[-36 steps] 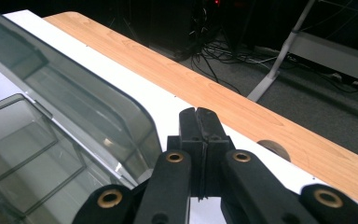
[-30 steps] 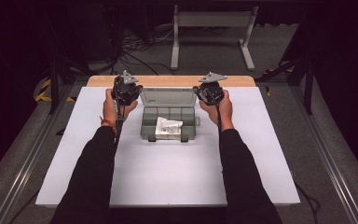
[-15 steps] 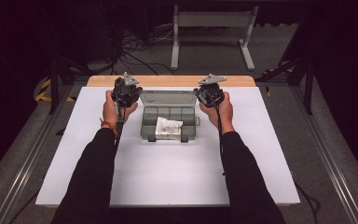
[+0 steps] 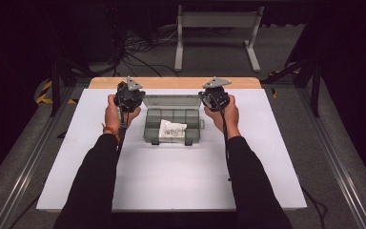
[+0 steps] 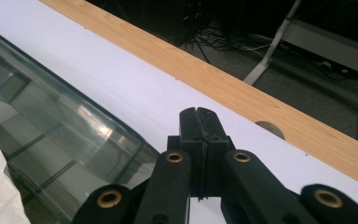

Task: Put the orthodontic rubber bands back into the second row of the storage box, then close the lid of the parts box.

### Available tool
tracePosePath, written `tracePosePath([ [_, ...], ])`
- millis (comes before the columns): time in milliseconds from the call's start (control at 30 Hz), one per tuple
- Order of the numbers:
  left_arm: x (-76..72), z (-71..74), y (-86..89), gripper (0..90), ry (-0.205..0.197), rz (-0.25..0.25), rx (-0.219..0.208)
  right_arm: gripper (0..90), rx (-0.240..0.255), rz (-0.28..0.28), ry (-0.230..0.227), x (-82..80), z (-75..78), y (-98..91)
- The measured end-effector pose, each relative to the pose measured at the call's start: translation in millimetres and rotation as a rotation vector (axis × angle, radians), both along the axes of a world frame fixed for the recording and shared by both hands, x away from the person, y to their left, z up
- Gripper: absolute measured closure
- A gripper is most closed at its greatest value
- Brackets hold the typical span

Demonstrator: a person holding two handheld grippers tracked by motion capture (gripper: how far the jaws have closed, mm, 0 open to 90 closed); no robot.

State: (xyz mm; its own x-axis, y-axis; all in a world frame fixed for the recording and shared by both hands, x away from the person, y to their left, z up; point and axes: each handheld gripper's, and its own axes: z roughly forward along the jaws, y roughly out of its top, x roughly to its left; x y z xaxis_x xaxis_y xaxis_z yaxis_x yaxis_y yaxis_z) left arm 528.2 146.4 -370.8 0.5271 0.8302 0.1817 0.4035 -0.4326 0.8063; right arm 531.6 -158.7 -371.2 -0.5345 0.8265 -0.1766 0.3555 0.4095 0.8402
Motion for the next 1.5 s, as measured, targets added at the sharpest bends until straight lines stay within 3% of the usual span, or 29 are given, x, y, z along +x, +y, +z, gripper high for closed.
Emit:
tracePosePath([
  [1100,-12.1,-1.5,1.6,89.8,0.0,-0.01,0.026,90.0,-0.066,-0.008,-0.009,-13.2,-0.3,3.4],
  [1300,-15.2,-3.4,2.0,89.9,-0.004,-0.008,0.024,90.0,-0.05,0.006,-0.011,-17.8,0.8,3.0],
  [1367,-18.9,-5.8,1.7,89.8,-0.008,-0.002,0.018,90.0,-0.087,-0.011,-0.019,-21.6,2.1,6.0],
  [1500,-21.6,-6.0,2.3,89.6,-0.012,-0.006,0.037,90.0,-0.062,-0.002,-0.015,-25.0,1.1,6.0],
])
